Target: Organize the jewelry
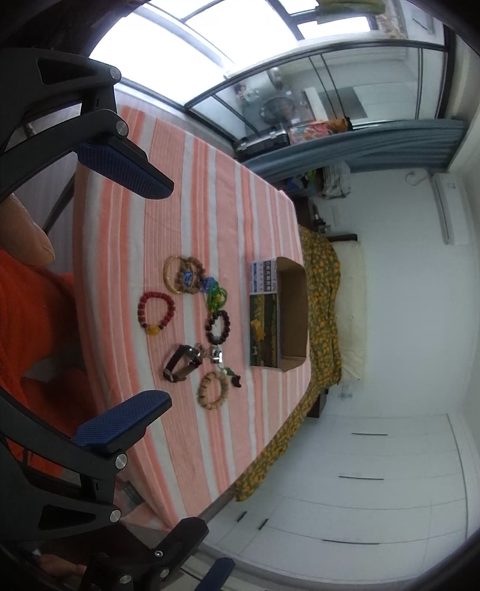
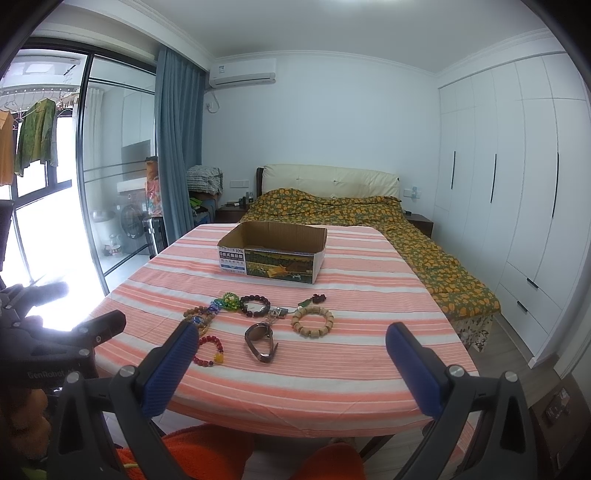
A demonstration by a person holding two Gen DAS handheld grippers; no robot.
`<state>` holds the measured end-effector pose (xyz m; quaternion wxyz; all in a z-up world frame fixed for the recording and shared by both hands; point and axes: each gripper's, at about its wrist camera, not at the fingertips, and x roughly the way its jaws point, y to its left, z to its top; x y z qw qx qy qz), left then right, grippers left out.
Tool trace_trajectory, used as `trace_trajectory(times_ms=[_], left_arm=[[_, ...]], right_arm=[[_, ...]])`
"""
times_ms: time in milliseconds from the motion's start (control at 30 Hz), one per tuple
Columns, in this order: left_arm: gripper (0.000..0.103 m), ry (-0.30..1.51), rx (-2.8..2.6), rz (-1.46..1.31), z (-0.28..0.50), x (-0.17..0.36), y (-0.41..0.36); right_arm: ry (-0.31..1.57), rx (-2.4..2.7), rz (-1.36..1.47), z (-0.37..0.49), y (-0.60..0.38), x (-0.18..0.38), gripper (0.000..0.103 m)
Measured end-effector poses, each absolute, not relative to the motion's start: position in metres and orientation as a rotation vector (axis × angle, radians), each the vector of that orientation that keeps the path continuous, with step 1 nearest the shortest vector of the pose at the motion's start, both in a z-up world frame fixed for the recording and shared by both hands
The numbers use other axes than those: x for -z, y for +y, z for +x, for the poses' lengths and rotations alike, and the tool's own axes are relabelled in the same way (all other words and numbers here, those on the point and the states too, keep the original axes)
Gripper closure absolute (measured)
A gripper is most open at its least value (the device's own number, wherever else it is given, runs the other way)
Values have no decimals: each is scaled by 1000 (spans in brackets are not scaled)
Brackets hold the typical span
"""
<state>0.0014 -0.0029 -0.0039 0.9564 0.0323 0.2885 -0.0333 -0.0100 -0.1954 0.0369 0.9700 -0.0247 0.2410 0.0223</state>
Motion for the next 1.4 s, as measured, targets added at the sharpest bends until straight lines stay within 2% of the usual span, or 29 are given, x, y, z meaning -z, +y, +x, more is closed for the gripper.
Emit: trace_trajectory(times_ms=[400,1400], left_arm=[[0,638,75,28,9,10,0],[0,589,47,27,0,6,6]], right_arm=[[486,-45,-50,-9,-196,-35,0],[484,-46,-56,-11,-196,-32,0]])
